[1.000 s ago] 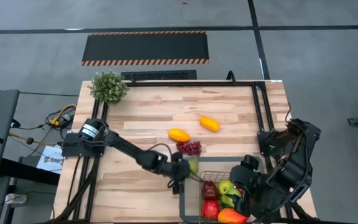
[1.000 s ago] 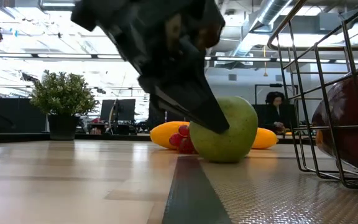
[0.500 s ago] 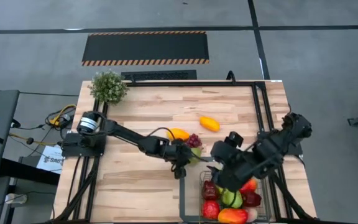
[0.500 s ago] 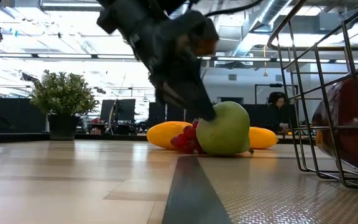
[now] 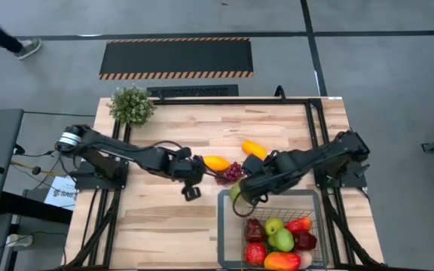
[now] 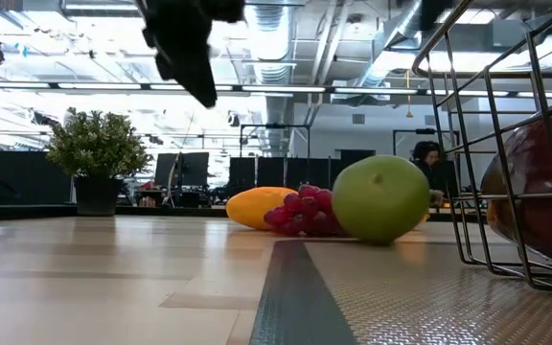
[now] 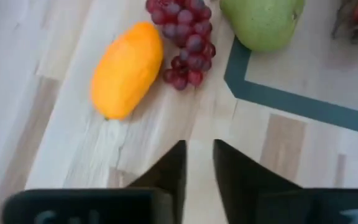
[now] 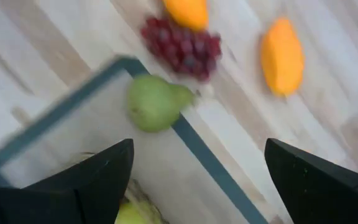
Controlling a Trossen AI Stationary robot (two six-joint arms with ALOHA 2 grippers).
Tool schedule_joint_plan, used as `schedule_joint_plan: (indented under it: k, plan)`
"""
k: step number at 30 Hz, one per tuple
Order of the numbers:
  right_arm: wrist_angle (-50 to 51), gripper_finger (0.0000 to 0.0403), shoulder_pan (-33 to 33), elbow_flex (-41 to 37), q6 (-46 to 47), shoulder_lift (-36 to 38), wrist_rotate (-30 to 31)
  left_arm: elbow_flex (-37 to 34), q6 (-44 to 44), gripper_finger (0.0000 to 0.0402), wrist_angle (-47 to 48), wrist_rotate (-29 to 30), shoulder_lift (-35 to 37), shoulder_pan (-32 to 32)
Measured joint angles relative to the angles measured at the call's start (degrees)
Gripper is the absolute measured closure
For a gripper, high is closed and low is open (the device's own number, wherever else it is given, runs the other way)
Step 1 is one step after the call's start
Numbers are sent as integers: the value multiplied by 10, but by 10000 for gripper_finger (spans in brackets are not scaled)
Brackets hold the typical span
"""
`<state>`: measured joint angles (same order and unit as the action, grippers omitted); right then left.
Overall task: Build produce basket
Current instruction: Put the pear into the wire basket
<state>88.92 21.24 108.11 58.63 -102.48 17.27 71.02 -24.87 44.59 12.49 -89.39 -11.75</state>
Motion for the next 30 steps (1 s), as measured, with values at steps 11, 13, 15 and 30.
schedule_joint_plan:
  k: [11,13,15,30]
  plan:
    - [-253,23,-54,-202,-30,0,-137,0,1,163,27,55,74,-1]
    - [-258,23,-61,-224,-30,0,-144,0,10,147,39,60,77,-1]
    - [-245,23,-68,-234,-27,0,-146,0,18,137,49,60,76,-1]
    - [-336,23,-83,-316,-11,1,-219,0,65,130,61,65,76,-1]
